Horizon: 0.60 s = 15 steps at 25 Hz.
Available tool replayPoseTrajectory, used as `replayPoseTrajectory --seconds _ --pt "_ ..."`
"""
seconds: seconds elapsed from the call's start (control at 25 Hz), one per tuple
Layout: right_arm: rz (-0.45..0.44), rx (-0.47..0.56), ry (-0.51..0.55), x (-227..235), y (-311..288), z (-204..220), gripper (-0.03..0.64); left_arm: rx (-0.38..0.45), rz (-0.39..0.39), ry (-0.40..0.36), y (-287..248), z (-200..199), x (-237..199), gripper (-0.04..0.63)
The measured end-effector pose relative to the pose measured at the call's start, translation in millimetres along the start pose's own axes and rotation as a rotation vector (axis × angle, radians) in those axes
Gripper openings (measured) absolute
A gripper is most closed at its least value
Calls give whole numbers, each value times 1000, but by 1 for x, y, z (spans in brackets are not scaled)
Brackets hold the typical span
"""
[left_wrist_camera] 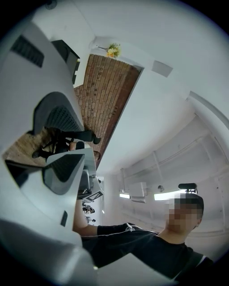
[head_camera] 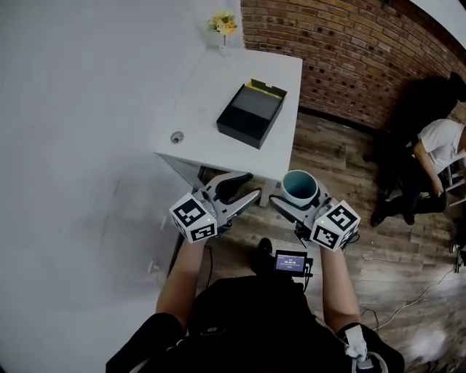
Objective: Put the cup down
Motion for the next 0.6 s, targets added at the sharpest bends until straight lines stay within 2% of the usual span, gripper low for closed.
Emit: replayPoseTrajectory --seconds 0.2,0.6 --pt "-28 -11 3 49 -14 -27 405 -3 -25 7 -30 -23 -37 166" --pt "-52 -20 5 99 -24 -39 405 5 -48 19 -63 -32 -69 166"
Point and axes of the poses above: the fingertips, and each gripper's own axes: y backward along the fingers, x to its right, z out of its underside, the point moved 8 cm from there along y, backward along the fingers, and after that the axes turned 14 degrees about -x, right-handed, at the moved point
